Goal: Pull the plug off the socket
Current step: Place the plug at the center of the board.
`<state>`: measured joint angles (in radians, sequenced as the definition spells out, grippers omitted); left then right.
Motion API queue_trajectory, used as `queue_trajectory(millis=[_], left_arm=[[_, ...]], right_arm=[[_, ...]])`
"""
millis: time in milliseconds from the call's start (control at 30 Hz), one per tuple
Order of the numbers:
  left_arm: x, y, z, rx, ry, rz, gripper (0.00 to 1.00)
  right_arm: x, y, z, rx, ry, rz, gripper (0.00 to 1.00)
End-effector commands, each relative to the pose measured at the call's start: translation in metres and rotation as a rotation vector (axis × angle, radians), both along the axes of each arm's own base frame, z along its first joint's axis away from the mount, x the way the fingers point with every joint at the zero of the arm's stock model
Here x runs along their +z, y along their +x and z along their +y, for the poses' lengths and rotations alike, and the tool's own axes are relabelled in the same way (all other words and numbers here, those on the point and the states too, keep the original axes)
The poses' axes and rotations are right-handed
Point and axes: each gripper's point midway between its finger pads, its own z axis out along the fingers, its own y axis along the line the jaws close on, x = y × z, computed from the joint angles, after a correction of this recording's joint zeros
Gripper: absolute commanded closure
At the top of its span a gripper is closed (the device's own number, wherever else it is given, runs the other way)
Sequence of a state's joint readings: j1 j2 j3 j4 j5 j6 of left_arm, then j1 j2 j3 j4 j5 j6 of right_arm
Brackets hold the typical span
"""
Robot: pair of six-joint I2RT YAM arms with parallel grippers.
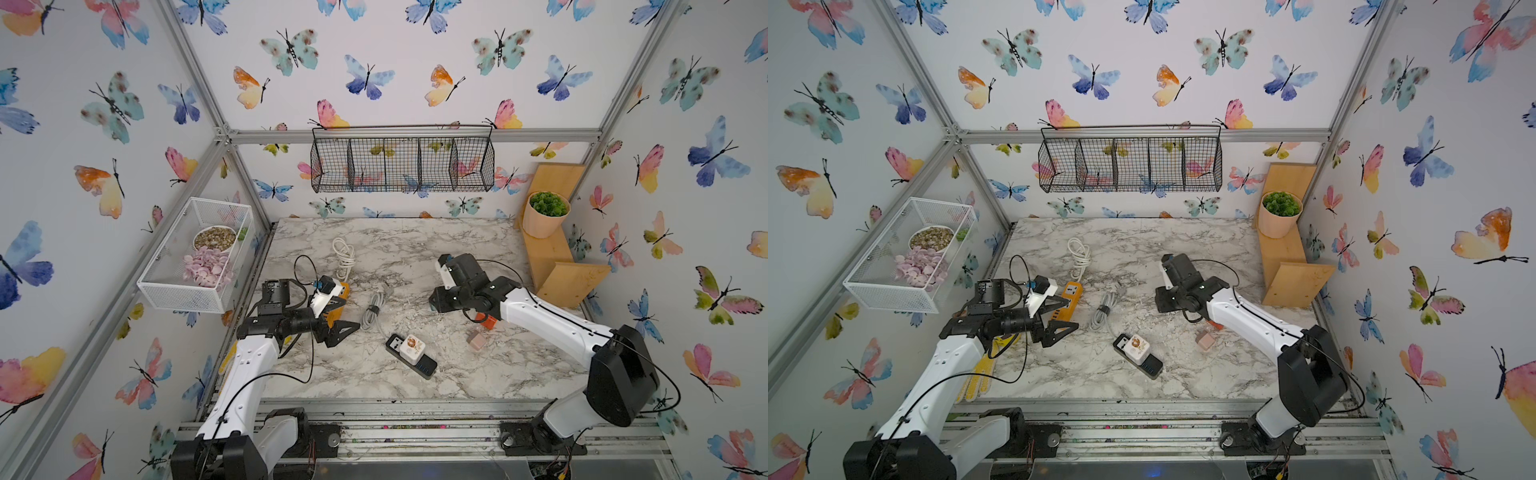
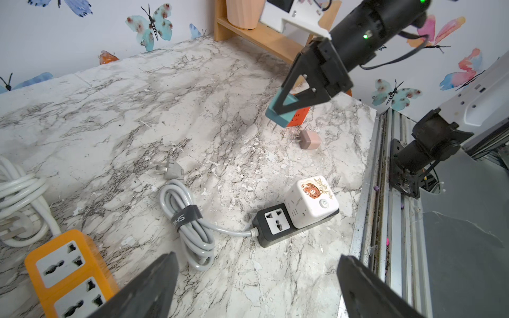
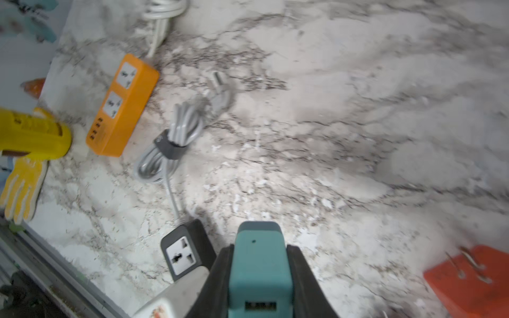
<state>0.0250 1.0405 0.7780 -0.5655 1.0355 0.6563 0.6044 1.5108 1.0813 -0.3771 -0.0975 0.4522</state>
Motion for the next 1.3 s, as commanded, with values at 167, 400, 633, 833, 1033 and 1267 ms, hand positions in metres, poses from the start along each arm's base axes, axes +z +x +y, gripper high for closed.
queue_trajectory(millis=[167, 400, 633, 833, 1033, 1267], left_arm=[[-0.003, -0.028, -0.013, -0.102, -0.061, 0.034, 0.04], [-0.008, -0.031, -0.014, -0.114, -0.059, 0.046, 0.05], [-0.010, -0.035, -0.015, -0.124, -0.066, 0.050, 0.05], [-0.010, -0.036, -0.015, -0.129, -0.072, 0.053, 0.06], [-0.009, -0.038, -0.015, -0.137, -0.065, 0.041, 0.05], [-0.008, -0.037, -0.015, -0.133, -0.062, 0.037, 0.06]], right_arm=[[0.001, 0.054, -0.026, -0.176, 0.221, -0.026, 0.99], [-0.036, 0.095, -0.044, -0.250, 0.207, 0.034, 0.99], [-0.067, 0.116, -0.063, -0.292, 0.233, 0.074, 0.99], [-0.088, 0.128, -0.071, -0.287, 0.202, 0.102, 0.94], [-0.109, 0.129, -0.078, -0.286, 0.148, 0.151, 0.67], [-0.109, 0.130, -0.095, -0.335, 0.054, 0.134, 0.42]])
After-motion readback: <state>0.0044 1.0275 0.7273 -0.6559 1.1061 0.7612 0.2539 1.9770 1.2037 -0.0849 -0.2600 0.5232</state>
